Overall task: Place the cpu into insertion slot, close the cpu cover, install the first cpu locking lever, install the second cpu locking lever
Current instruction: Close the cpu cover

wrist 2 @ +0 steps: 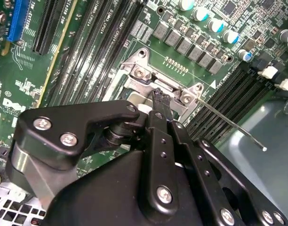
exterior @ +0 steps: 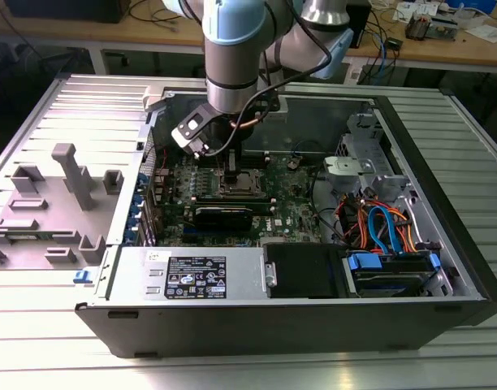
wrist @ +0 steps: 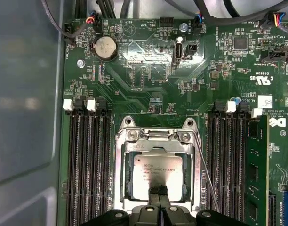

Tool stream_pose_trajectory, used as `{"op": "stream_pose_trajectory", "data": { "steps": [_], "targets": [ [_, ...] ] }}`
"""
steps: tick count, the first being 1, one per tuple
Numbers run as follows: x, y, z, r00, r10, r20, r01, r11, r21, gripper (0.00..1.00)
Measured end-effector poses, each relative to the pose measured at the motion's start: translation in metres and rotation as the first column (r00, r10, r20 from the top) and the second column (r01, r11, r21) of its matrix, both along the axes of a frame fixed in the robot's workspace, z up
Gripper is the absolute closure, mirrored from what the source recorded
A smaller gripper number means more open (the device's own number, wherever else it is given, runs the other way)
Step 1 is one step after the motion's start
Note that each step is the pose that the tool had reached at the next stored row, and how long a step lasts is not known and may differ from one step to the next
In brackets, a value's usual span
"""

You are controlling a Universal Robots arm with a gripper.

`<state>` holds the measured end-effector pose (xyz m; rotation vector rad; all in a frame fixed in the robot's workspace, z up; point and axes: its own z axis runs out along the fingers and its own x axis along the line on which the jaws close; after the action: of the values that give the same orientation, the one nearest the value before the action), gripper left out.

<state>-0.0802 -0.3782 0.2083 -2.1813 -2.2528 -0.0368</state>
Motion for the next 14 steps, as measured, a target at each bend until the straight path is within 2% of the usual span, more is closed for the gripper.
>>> {"op": "stream_pose_trajectory", "data": {
  "steps": [2,5,9,14],
  "targets": [
    [0.0,0.0001,0.0011,1.0,0.0,0.0002,0.0,1.0,0.0003,0.89],
    [0.0,0.0001,0.008,1.0,0.0,0.0002,0.0,1.0,0.0002,0.89],
    [0.0087,0.0,0.0087,1.0,0.0,0.0001,0.0,1.0,0.0003,0.89],
    [0.0091,0.0001,0.0087,1.0,0.0,0.0001,0.0,1.0,0.0003,0.89]
  ]
}}
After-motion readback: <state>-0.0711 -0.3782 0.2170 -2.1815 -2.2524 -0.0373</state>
